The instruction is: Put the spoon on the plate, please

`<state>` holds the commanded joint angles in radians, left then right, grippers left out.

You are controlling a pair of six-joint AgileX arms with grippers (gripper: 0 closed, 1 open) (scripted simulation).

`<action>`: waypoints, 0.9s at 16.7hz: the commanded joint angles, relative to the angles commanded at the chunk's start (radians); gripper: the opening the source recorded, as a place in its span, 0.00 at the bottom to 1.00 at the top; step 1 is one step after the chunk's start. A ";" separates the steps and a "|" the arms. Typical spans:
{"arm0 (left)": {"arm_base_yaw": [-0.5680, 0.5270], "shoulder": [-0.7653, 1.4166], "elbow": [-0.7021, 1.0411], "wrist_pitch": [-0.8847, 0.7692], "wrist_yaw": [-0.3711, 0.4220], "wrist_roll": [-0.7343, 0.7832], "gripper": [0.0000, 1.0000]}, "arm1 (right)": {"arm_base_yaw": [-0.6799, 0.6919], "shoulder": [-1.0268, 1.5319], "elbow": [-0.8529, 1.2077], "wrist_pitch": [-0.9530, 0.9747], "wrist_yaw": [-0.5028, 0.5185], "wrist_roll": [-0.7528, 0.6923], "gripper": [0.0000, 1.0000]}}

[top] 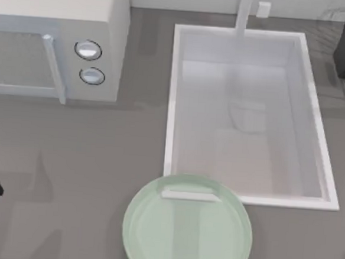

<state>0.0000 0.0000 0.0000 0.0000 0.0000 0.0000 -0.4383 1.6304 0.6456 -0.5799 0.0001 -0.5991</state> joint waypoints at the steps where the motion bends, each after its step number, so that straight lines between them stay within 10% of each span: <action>1: 0.000 0.000 0.000 0.000 0.000 0.000 1.00 | 0.000 0.000 0.000 0.000 0.000 0.000 0.40; 6: 0.000 0.000 0.000 0.000 0.000 0.000 1.00 | 0.000 0.000 0.000 0.000 0.000 0.000 0.02; 15: 0.000 0.000 0.000 0.000 0.000 0.000 1.00 | -0.001 -0.070 0.038 -0.084 -0.020 0.003 0.00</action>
<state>0.0000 0.0000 0.0000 0.0000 0.0000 0.0000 -0.4396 1.5602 0.6835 -0.6641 -0.0202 -0.5960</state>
